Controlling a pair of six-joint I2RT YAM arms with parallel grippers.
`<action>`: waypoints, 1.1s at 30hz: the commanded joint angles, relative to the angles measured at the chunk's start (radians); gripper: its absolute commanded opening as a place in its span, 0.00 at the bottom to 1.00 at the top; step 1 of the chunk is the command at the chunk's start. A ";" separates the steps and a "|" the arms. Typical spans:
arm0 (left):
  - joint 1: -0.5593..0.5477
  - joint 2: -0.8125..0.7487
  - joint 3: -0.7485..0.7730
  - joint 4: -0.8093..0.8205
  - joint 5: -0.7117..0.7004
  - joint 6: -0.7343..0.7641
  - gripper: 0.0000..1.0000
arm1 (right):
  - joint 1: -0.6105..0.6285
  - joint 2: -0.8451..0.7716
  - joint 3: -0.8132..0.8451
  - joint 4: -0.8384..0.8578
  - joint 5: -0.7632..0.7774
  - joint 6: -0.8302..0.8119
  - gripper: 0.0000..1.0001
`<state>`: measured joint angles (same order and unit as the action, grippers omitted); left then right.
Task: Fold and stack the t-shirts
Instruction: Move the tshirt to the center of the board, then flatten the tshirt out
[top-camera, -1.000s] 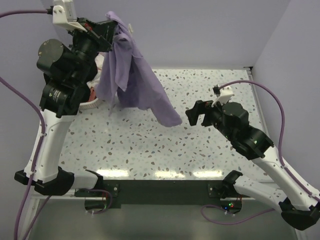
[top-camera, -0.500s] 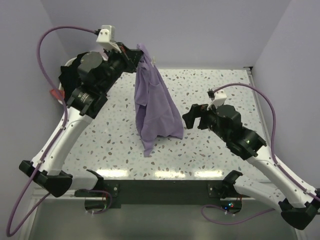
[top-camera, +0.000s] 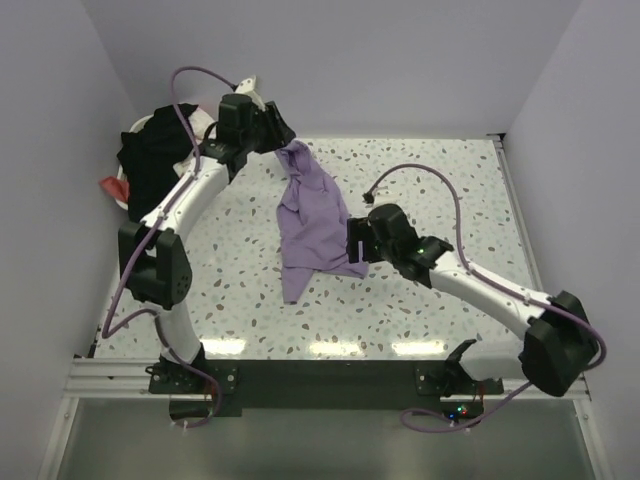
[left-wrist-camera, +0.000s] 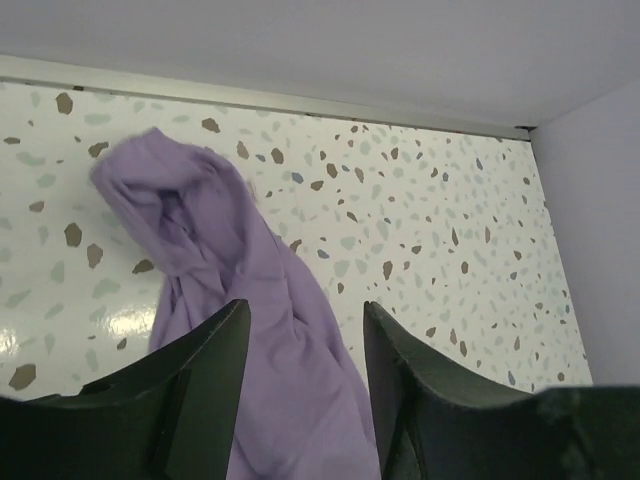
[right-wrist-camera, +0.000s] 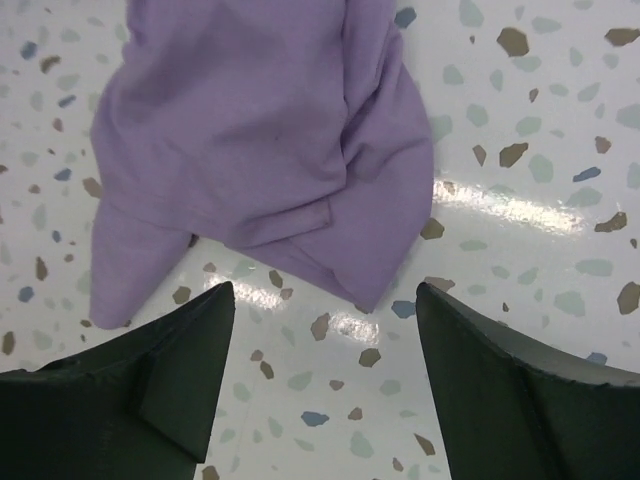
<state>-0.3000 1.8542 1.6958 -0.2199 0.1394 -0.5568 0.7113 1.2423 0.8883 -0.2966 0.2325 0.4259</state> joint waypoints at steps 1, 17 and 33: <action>-0.005 -0.185 -0.025 0.013 -0.026 -0.047 0.55 | 0.002 0.112 0.063 0.097 -0.025 -0.012 0.74; -0.241 -0.768 -1.100 0.106 -0.331 -0.325 0.47 | 0.002 0.460 0.144 0.257 -0.111 0.057 0.64; -0.456 -0.549 -1.179 0.248 -0.395 -0.336 0.57 | 0.001 0.491 0.167 0.231 0.016 0.057 0.67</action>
<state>-0.7307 1.2663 0.4751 -0.0334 -0.1921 -0.8822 0.7116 1.7367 1.0397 -0.0872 0.1696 0.4736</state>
